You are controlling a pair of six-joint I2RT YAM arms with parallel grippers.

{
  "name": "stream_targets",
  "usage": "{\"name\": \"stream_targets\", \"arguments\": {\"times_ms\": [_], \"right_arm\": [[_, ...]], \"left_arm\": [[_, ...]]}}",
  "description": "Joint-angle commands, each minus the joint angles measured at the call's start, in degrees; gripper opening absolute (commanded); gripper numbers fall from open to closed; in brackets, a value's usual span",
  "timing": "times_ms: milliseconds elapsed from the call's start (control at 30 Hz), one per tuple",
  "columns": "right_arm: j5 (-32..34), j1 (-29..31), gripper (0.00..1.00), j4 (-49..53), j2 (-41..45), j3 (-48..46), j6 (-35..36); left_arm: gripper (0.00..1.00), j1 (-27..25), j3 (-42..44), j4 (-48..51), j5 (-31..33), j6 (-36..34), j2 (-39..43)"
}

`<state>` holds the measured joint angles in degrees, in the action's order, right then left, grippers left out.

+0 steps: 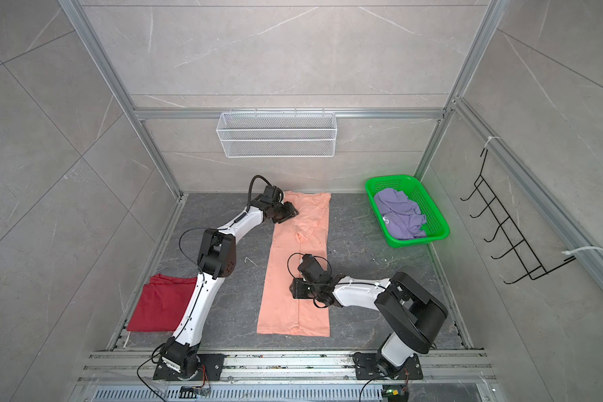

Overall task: Fold and stack the t-shirts
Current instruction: 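Swing the pink strip straight, left gripper holding collar end while right pulls hem end nearer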

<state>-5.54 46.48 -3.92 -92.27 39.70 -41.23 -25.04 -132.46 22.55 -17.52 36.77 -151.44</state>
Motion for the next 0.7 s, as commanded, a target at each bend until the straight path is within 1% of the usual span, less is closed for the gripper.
{"name": "stream_targets", "arguments": {"times_ms": [0, 100, 200, 367, 500, 600, 667], "right_arm": [[0.8, 0.8, 0.53, 18.4, -3.7, -3.5, -1.5], [2.9, 0.8, 0.54, 21.1, -3.4, -2.3, -0.2], [4.3, 0.7, 0.54, 22.9, -2.9, -2.0, 0.7], [4.8, 0.7, 0.54, 23.4, -1.7, -2.7, 1.6], [3.2, 0.8, 0.54, 22.4, -0.3, -2.8, 3.2], [0.8, 0.9, 0.54, 21.5, 1.3, -2.3, 5.3], [-0.1, 1.1, 0.55, 20.9, 2.8, -1.5, 7.4]], "left_arm": [[0.51, 1.0, 2.2, 3.4, 1.8, -1.6, -0.2], [0.51, 1.3, 3.6, 3.0, 3.2, -1.2, 0.7], [0.51, 1.5, 5.2, 3.5, 5.9, -0.7, 1.9], [0.51, 2.3, 8.2, 4.0, 8.4, 0.0, 3.7], [0.51, 2.4, 8.1, 3.2, 6.6, -0.4, 3.8], [0.51, 2.4, 9.0, -1.6, 0.1, -1.1, 4.5], [0.51, 2.4, 7.8, -3.1, -3.2, -2.1, 4.9]]}}
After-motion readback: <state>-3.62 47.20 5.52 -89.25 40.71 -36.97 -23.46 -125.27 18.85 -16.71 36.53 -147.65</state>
